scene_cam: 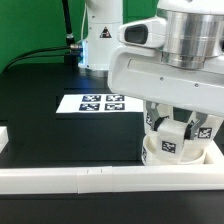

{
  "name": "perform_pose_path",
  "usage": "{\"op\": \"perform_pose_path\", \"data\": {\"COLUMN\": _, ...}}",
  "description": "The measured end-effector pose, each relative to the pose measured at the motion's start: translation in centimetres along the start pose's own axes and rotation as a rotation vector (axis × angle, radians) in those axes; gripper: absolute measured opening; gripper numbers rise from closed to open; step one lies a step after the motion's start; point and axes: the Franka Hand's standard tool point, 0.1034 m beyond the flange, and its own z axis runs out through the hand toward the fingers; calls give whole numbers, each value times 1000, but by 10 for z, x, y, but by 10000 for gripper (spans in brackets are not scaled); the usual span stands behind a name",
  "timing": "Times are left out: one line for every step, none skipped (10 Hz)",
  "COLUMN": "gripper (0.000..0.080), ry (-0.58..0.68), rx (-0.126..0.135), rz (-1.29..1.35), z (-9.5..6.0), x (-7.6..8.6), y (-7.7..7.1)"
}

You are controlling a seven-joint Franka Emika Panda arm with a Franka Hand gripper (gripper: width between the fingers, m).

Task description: Assemble stool

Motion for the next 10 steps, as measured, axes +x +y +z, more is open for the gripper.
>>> {"op": "perform_pose_path", "data": {"gripper": 337, "ry": -1, "rx": -4, "rz": 128, "z": 0, "x": 1, "y": 3}}
{"op": "perform_pose_path", "data": {"gripper": 337, "ry": 11, "rx": -22, "rz": 306, "z": 0, "x": 1, "y": 8}}
{"op": "perform_pose_path", "data": {"gripper": 337, "ry": 22, "rx": -44, "rz": 441, "z": 1, "x": 1, "y": 14}}
{"op": "perform_pose_path", "data": {"gripper": 337, "ry": 32, "rx": -56, "rz": 523, "z": 0, "x": 0, "y": 17}}
{"op": "perform_pose_path", "data": {"gripper": 337, "ry": 40, "rx": -63, "rz": 621, "z": 1, "x": -2, "y": 22}}
{"op": "perform_pose_path", "data": {"gripper": 337, "ry": 44, "rx": -65, "rz": 660, "z": 0, "x": -3, "y": 24}}
{"op": "perform_pose_path", "data": {"gripper": 337, "ry": 48, "rx": -66, "rz": 669, "z": 0, "x": -4, "y": 25}}
{"op": "perform_pose_path", "data": {"gripper": 337, "ry": 47, "rx": -68, "rz": 678, "z": 1, "x": -4, "y": 25}}
{"op": "perform_pose_path", "data": {"gripper": 477, "ry": 46, "rx": -68, "rz": 672, "z": 1, "x": -4, "y": 25}}
{"op": "perform_pose_path", "data": {"gripper": 477, "ry": 46, "rx": -68, "rz": 671, "z": 1, "x": -4, "y": 25}}
